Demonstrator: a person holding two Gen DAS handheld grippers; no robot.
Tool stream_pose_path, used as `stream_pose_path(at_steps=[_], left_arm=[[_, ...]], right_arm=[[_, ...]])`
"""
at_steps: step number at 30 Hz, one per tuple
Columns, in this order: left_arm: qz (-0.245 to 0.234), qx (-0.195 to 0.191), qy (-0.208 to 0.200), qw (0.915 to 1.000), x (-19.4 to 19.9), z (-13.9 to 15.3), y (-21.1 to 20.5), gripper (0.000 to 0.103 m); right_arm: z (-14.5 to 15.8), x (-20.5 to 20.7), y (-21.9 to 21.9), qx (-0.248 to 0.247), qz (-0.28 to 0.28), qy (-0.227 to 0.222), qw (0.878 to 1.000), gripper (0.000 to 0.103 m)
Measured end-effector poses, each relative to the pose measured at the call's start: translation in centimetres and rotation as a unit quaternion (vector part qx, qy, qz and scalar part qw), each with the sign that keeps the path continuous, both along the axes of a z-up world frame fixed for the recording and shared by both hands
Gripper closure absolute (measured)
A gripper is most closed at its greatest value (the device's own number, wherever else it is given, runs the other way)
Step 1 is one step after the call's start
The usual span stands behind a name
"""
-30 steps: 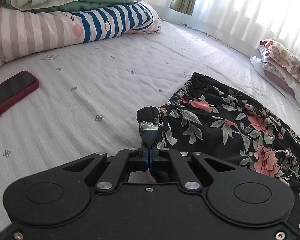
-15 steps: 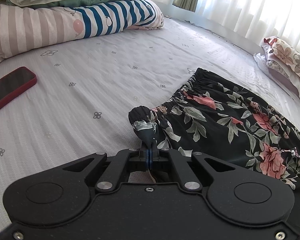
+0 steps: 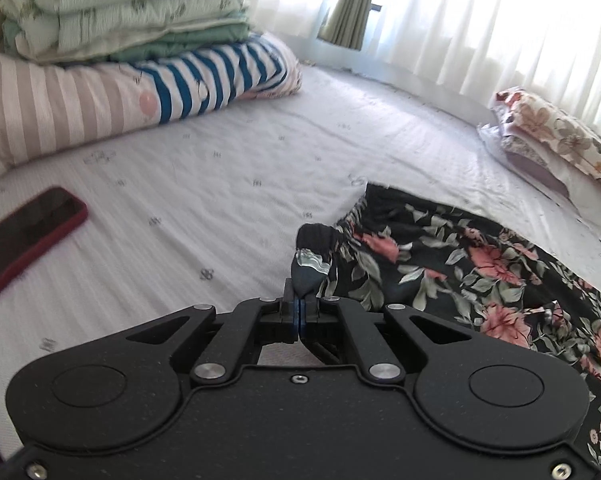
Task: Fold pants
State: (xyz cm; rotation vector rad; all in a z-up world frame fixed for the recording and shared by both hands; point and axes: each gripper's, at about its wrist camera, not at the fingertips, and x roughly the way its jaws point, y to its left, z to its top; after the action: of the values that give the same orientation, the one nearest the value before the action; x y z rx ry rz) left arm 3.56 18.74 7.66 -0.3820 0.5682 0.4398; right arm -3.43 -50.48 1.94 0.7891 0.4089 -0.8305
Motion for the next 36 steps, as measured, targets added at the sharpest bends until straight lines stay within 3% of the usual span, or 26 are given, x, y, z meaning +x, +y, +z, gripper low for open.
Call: stream_pose_path(at_steps=[4, 14, 16, 17, 18, 19, 21, 23, 27, 32, 36], left_arm=[[-0.002, 0.012, -0.008, 0.9999, -2.9, 0.9, 0.1, 0.100], [-0.023, 0.043, 0.021, 0.9986, -9.4, 0.7, 0.8, 0.100], [-0.039, 0.066, 0.044, 0.9961, -9.6, 0.2, 0.5, 0.092], [-0.044, 0.079, 0.056, 0.9943, -9.5, -0.1, 0.0, 0.084], [-0.047, 0.091, 0.070, 0.9923, -9.5, -0.3, -0.2, 0.080], [-0.046, 0.096, 0.074, 0.9915, -9.6, -0.4, -0.4, 0.076], [-0.044, 0.096, 0.066, 0.9921, -10.0, -0.1, -0.4, 0.044], [-0.041, 0.084, 0.048, 0.9945, -10.6, 0.6, -0.3, 0.032], [-0.053, 0.041, 0.018, 0.9976, -9.3, 2.9, 0.4, 0.021], [-0.092, -0.005, -0.002, 0.9957, -3.7, 5.7, -0.5, 0.020], [-0.123, -0.044, 0.024, 0.9912, 3.0, 6.7, -1.4, 0.019]], right_arm=[[0.8, -2.4, 0.0, -0.009, 0.004, 0.001, 1.000, 0.098], [1.1, -6.9, -0.6, -0.016, 0.012, 0.018, 1.000, 0.098], [0.9, -6.8, -0.6, -0.019, 0.018, 0.031, 0.999, 0.097], [0.5, -6.3, -0.6, -0.020, 0.028, 0.060, 0.998, 0.093], [0.5, -6.3, -0.6, -0.020, 0.028, 0.060, 0.998, 0.084], [0.5, -6.2, -0.5, -0.020, 0.028, 0.070, 0.997, 0.053], [1.2, -6.4, 0.3, -0.043, 0.043, 0.083, 0.995, 0.027], [2.4, -6.4, 1.1, -0.073, 0.050, 0.096, 0.991, 0.025], [4.9, -5.7, 1.4, -0.081, 0.058, 0.087, 0.991, 0.020], [7.0, -3.6, 2.1, -0.059, 0.090, 0.045, 0.993, 0.017], [9.6, 2.0, 3.3, -0.038, 0.129, 0.025, 0.991, 0.017]])
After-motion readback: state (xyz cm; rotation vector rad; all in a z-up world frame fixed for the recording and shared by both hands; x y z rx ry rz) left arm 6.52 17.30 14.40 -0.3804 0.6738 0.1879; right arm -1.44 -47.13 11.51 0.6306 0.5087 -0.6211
